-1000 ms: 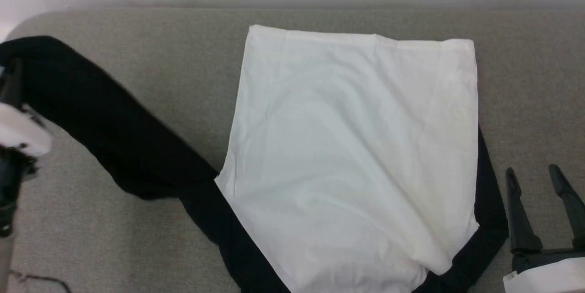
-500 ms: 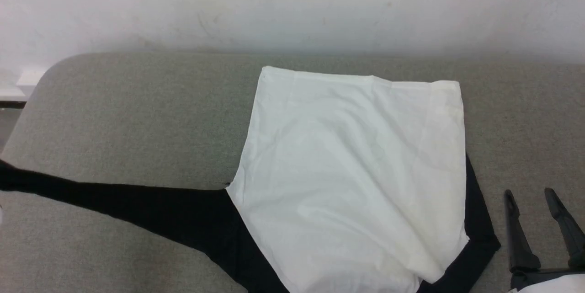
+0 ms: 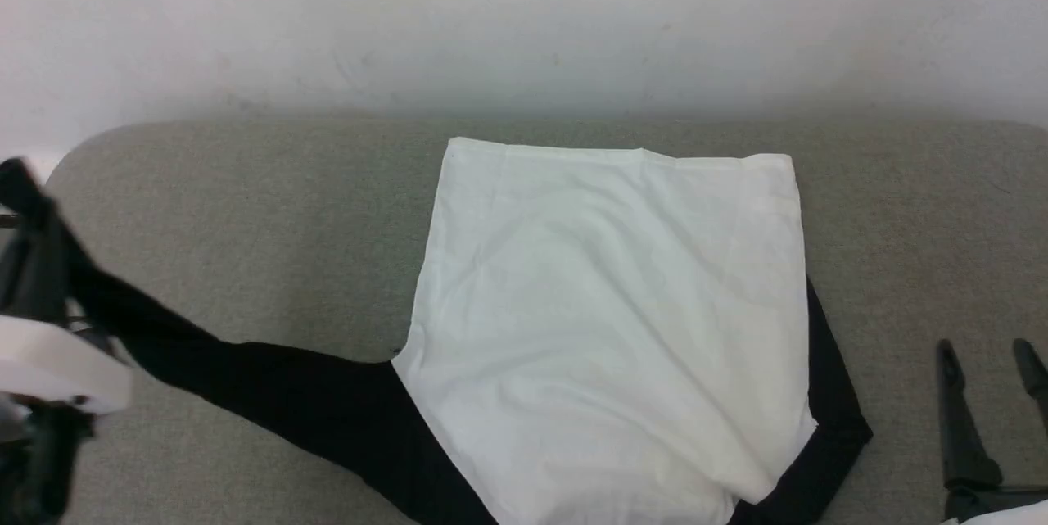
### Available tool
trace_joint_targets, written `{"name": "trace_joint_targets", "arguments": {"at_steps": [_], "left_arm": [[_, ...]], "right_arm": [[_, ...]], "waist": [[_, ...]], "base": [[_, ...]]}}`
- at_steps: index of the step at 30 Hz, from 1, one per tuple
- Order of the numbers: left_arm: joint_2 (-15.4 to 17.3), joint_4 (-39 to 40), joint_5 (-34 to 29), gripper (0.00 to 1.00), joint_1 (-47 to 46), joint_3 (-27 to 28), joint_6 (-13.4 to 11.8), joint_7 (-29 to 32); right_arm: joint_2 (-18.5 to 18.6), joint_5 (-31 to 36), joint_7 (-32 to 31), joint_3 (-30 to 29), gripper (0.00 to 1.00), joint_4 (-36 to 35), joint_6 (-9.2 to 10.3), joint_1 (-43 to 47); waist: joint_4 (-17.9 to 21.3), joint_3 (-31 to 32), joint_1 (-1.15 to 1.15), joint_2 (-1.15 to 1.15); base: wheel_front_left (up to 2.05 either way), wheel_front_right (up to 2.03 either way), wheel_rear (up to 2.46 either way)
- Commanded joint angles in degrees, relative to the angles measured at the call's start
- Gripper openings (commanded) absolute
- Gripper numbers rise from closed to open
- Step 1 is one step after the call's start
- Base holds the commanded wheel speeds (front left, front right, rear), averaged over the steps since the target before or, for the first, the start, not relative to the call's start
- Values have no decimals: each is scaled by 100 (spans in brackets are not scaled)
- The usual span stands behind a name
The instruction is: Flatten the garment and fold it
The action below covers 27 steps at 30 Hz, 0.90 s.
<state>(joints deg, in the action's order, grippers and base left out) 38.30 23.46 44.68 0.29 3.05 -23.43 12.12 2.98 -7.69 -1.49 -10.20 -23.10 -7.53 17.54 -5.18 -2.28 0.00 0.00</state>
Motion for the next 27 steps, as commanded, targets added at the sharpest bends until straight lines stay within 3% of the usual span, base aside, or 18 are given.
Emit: {"name": "trace_joint_targets", "arguments": {"at_steps": [1,5,11,21,22,27], "left_arm": [[-65,194,-121,0,-197,-238,-57,37],[-301,529,-375,0,-613,-1029,-21,156],[-901,532,-822,0,-1357,-2270,38,332],[-2215,-669,-1364,0,-2043,-4229,476,355],[-2215,-669,-1364,0,-2043,-4229,476,355],[-2837,-1425,-1437,0,-2111,-4990,752,288]], "right_arm": [[-11,4,-8,-83,100,-64,4,-41],[-11,14,-63,-270,100,-163,4,-76],[-11,6,-105,-334,100,-230,4,-98],[-11,-1,-84,-304,100,-253,4,-191],[-11,-1,-84,-304,100,-253,4,-191],[-11,-19,-65,-284,100,-248,4,-232]], "waist": [[46,-29,0,0],[89,-67,0,0],[150,-145,0,0],[286,-440,0,0],[286,-440,0,0],[386,-599,0,0]], "base": [[0,0,0],[0,0,0],[0,0,0],[0,0,0],[0,0,0],[0,0,0]]}}
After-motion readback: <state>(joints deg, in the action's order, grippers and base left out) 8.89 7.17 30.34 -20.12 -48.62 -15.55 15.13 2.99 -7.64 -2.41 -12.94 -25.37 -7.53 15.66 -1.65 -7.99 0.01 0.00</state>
